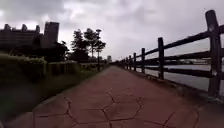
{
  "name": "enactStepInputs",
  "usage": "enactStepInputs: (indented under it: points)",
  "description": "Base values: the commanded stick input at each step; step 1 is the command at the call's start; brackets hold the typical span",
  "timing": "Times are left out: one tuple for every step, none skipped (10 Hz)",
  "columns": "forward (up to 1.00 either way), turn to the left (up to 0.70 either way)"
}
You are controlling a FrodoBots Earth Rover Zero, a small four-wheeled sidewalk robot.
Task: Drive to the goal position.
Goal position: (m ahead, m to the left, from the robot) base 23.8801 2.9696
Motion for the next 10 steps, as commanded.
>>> enactStepInputs:
  points:
    - [1.00, 0.00]
    - [1.00, 0.00]
    - [1.00, 0.00]
    - [1.00, 0.00]
    - [1.00, 0.00]
    - [1.00, 0.00]
    - [1.00, 0.00]
    - [1.00, 0.00]
    - [1.00, 0.00]
    - [1.00, 0.00]
